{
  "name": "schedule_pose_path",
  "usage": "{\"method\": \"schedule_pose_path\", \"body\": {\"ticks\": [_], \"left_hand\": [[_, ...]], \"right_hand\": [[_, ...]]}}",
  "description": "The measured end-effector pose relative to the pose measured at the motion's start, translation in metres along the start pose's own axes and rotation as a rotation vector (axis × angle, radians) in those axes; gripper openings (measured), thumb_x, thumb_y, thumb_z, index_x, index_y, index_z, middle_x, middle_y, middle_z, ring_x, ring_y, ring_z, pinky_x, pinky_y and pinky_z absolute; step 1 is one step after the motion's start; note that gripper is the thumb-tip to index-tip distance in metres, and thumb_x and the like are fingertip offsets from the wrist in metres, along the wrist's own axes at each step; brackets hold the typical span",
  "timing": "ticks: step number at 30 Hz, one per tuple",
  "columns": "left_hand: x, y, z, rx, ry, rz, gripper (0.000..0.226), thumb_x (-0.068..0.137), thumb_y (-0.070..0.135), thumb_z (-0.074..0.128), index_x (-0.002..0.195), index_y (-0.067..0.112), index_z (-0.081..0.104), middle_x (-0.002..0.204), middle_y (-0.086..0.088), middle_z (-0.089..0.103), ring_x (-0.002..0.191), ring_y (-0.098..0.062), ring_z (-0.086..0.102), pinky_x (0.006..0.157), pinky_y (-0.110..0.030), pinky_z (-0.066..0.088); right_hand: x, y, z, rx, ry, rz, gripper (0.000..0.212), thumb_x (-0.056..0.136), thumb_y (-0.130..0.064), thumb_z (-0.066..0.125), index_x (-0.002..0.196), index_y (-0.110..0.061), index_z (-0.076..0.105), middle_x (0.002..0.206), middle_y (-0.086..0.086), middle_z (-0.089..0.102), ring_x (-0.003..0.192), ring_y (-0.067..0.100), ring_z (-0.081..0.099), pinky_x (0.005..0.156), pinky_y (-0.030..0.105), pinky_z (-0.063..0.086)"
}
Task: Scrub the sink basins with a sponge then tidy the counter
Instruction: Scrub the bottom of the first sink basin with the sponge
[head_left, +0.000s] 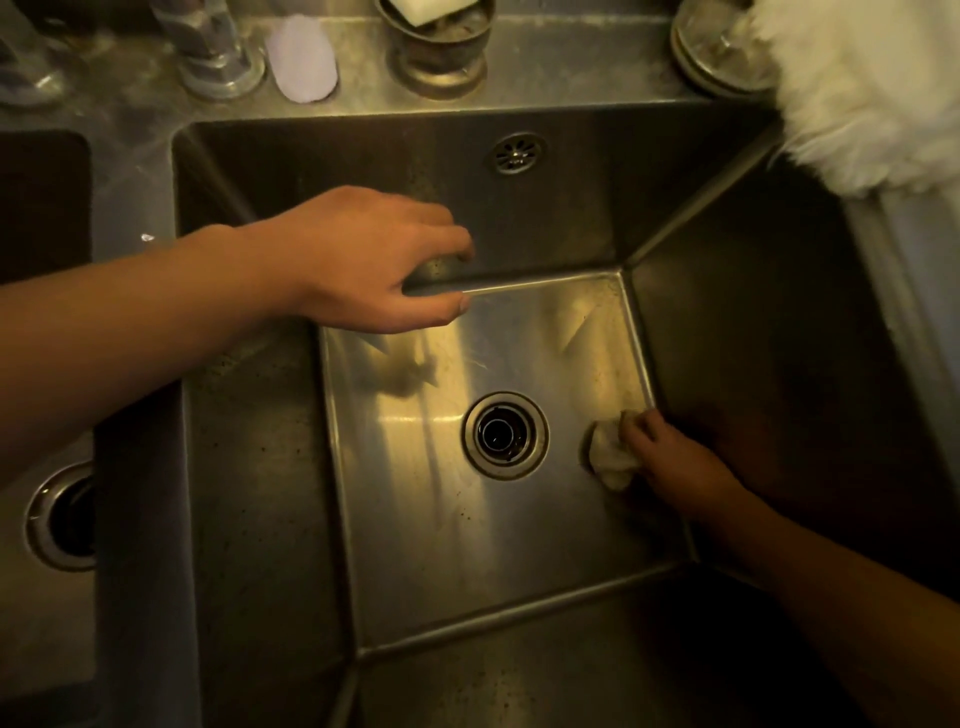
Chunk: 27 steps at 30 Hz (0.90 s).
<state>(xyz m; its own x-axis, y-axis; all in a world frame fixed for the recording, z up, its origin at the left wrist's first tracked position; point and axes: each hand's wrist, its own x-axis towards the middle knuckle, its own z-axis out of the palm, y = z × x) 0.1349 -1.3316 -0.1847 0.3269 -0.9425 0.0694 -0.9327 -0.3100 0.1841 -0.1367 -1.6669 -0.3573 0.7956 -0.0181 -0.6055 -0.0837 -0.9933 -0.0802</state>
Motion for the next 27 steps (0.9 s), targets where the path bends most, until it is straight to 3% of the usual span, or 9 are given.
{"method": "schedule_pose_path", "body": {"ticks": [3,6,10,15,18,23,27], "left_hand": [[0.001,-0.001,0.0,-0.015,0.0,-0.004,0.067,0.088,0.071,0.028,0.128,0.023,0.054,0.118,-0.002,0.061,0.102,-0.03,0.063,0.08,-0.041,0.052],[0.001,-0.001,-0.001,-0.03,0.014,-0.004,0.064,0.088,0.069,0.03,0.127,0.025,0.054,0.117,-0.001,0.061,0.103,-0.028,0.062,0.081,-0.039,0.051],[0.002,-0.003,0.0,-0.039,0.014,-0.008,0.066,0.087,0.07,0.028,0.128,0.025,0.053,0.118,-0.001,0.06,0.103,-0.027,0.061,0.082,-0.038,0.05],[0.003,-0.004,0.001,-0.024,0.035,-0.007,0.065,0.088,0.07,0.029,0.128,0.024,0.053,0.119,-0.002,0.06,0.104,-0.029,0.061,0.082,-0.039,0.05],[0.003,-0.004,0.001,-0.018,0.038,-0.003,0.065,0.088,0.069,0.03,0.129,0.024,0.052,0.121,-0.002,0.06,0.105,-0.029,0.061,0.082,-0.038,0.049],[0.003,-0.002,0.0,-0.019,0.031,-0.011,0.064,0.087,0.069,0.03,0.128,0.026,0.053,0.122,-0.002,0.06,0.107,-0.029,0.061,0.083,-0.038,0.048],[0.004,-0.003,0.0,-0.007,0.018,-0.015,0.063,0.088,0.069,0.03,0.128,0.027,0.052,0.123,-0.001,0.059,0.108,-0.028,0.06,0.082,-0.038,0.047]], "right_hand": [[-0.013,-0.022,-0.007,-0.104,-0.118,-0.212,0.044,0.096,-0.023,0.047,0.139,-0.016,0.042,0.145,0.01,0.032,0.12,0.032,0.051,0.091,0.034,0.045],[-0.013,-0.056,0.001,-0.124,-0.099,-0.421,0.044,0.097,-0.036,0.029,0.134,-0.017,0.043,0.137,0.009,0.037,0.116,0.029,0.052,0.093,0.032,0.042],[0.005,-0.079,0.016,0.014,-0.035,-0.371,0.044,0.088,-0.03,0.055,0.13,-0.021,0.045,0.127,0.006,0.041,0.103,0.024,0.055,0.082,0.033,0.049],[0.029,-0.094,0.005,0.326,0.198,-0.147,0.037,0.087,-0.029,0.061,0.122,-0.019,0.054,0.119,0.003,0.044,0.095,0.026,0.06,0.078,0.035,0.052],[0.046,-0.099,-0.003,0.372,0.285,-0.072,0.036,0.087,-0.025,0.064,0.122,-0.018,0.057,0.12,0.005,0.047,0.095,0.027,0.06,0.077,0.036,0.053],[0.072,-0.117,-0.012,0.446,0.376,-0.037,0.037,0.085,-0.016,0.066,0.122,-0.015,0.058,0.123,0.007,0.047,0.098,0.028,0.06,0.082,0.036,0.052],[0.088,-0.147,-0.018,0.453,0.368,-0.179,0.031,0.088,-0.019,0.064,0.118,-0.014,0.06,0.119,0.007,0.049,0.095,0.027,0.059,0.08,0.027,0.045]]}}
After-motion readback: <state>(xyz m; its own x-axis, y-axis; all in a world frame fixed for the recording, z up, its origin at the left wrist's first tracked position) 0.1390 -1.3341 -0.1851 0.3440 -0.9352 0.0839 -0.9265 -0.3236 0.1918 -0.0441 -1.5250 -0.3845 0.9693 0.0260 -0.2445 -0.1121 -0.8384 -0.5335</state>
